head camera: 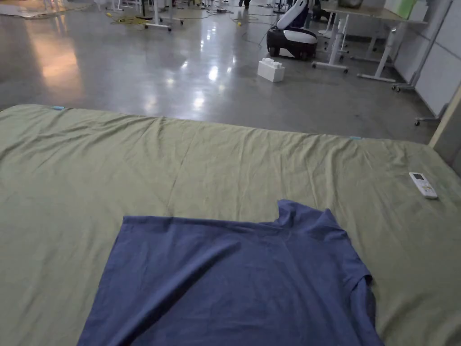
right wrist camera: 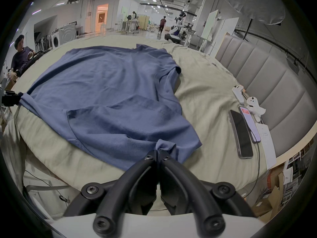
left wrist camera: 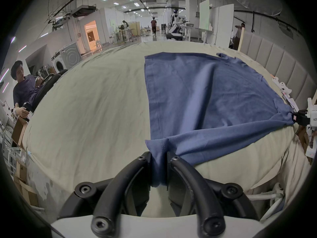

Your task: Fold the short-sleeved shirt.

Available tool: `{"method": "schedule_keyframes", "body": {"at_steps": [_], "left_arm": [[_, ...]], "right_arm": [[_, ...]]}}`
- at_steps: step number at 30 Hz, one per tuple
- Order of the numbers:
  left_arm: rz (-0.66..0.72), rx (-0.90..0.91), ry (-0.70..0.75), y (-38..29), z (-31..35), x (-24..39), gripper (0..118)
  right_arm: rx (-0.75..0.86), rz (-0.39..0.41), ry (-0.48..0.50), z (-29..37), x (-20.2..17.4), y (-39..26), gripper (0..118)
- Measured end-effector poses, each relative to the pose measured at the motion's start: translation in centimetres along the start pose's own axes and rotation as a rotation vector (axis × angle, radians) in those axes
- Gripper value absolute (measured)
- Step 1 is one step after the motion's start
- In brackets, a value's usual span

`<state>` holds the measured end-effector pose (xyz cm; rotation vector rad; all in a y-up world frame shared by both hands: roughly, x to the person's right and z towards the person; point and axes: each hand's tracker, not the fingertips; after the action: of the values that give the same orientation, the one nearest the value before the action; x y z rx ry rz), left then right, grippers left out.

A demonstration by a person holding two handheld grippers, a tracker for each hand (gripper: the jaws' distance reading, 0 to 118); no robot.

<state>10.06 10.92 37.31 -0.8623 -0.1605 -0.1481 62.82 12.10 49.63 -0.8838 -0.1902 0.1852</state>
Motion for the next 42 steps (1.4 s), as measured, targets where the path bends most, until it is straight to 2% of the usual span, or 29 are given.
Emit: {"method": "schedule_keyframes", "body": {"at_steps": [1,3,5,7,10,15,17,19,21,22,23,25,26,27,29,34,37,41,42], "left_arm": [[0.013,-0.002,0.002,-0.1,-0.1,0.0,27],[0.065,0.005,0.015,0.0,0.4,0.1,45],[0.131,0.032,0.031,0.7,0.9,0.0,67],[0.174,0.121,0.030,1.5,1.9,0.1,70],[0.187,0.232,0.025,3.9,3.5,1.1,71],[0.181,0.434,0.007,9.3,5.6,3.6,71],[0.188,0.500,0.006,11.5,6.4,5.0,71],[0.170,0.565,0.010,13.0,7.1,6.0,69],[0.136,0.600,0.023,14.2,7.6,7.3,52],[0.116,0.613,0.038,14.5,7.5,7.3,38],[0.105,0.621,0.056,14.9,7.6,7.9,15],[0.102,0.621,0.052,15.2,7.7,8.4,11],[0.098,0.623,0.044,15.2,7.6,8.4,4],[0.096,0.624,0.037,15.2,7.7,8.5,3],[0.083,0.620,0.051,15.1,7.8,8.6,0],[0.097,0.583,0.038,14.6,7.8,7.1,0],[0.080,0.473,0.012,13.8,7.4,5.6,0],[0.125,0.304,0.006,12.6,5.5,2.8,0],[0.136,0.262,0.000,12.3,4.8,2.1,0]], "right_arm": [[0.002,-0.007,0.005,-0.1,0.0,-0.1,15],[0.010,-0.028,-0.001,0.0,0.0,0.0,52],[0.038,-0.061,-0.012,0.3,0.2,0.5,79],[0.135,-0.096,-0.024,1.6,0.1,1.8,88],[0.288,-0.105,-0.041,3.3,-0.3,4.5,99],[0.546,-0.150,-0.051,5.9,-2.0,10.7,99],[0.637,-0.164,-0.064,6.4,-2.8,12.9,94],[0.695,-0.189,-0.077,6.8,-3.7,14.6,80],[0.770,-0.180,-0.091,7.0,-4.3,15.9,43],[0.764,-0.208,-0.087,6.8,-4.7,16.2,27],[0.772,-0.206,-0.094,6.7,-4.9,16.6,18],[0.778,-0.220,-0.099,6.4,-5.4,16.9,10],[0.792,-0.224,-0.093,6.4,-5.4,17.0,3],[0.783,-0.238,-0.091,6.2,-5.5,17.0,2],[0.811,-0.202,-0.136,6.4,-5.8,17.0,0],[0.783,-0.232,-0.106,6.2,-5.7,16.9,0],[0.766,-0.228,-0.088,6.1,-5.9,16.6,0],[0.751,-0.175,-0.075,5.7,-6.8,16.0,0],[0.727,-0.184,-0.054,5.4,-6.9,15.9,0]]}}
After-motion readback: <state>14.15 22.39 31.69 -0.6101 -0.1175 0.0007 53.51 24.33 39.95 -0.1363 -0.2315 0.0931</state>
